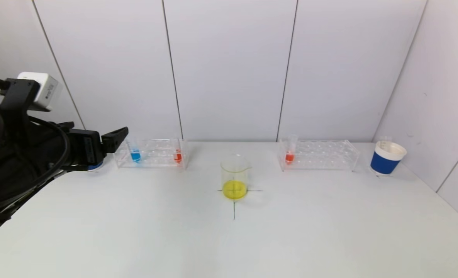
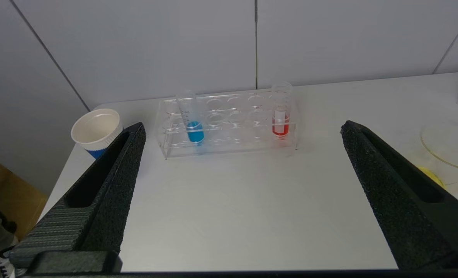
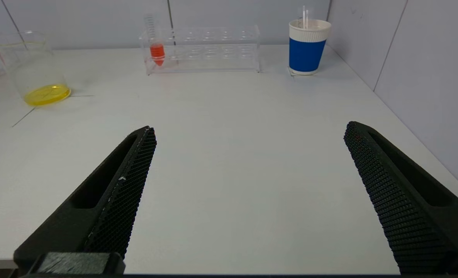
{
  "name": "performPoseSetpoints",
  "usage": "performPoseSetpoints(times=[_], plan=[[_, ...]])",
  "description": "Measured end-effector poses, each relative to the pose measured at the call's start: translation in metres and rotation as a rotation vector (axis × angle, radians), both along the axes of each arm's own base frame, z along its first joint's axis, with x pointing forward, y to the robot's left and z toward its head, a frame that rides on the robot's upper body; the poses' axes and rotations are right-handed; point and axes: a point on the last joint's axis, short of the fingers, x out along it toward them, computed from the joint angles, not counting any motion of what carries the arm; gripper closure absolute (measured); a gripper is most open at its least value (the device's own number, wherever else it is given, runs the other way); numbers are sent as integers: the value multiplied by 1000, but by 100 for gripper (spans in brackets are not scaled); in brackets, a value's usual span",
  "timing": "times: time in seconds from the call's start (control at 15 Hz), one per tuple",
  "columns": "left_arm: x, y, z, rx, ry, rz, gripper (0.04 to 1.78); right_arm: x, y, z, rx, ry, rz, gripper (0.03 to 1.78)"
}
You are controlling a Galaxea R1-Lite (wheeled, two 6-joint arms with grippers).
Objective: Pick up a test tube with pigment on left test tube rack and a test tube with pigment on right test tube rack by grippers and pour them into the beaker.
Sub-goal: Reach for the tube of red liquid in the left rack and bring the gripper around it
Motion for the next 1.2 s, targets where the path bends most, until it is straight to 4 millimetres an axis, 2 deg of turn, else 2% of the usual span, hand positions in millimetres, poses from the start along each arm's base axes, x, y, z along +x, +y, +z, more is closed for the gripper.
performPoseSetpoints(times=[0.67,1.2], plan=[[60,-43,-62,-23,-6,-3,6,0,0,0,0,0,0,4],[91,-59,-107,-35,-26,16,6,0,0,0,0,0,0,4]])
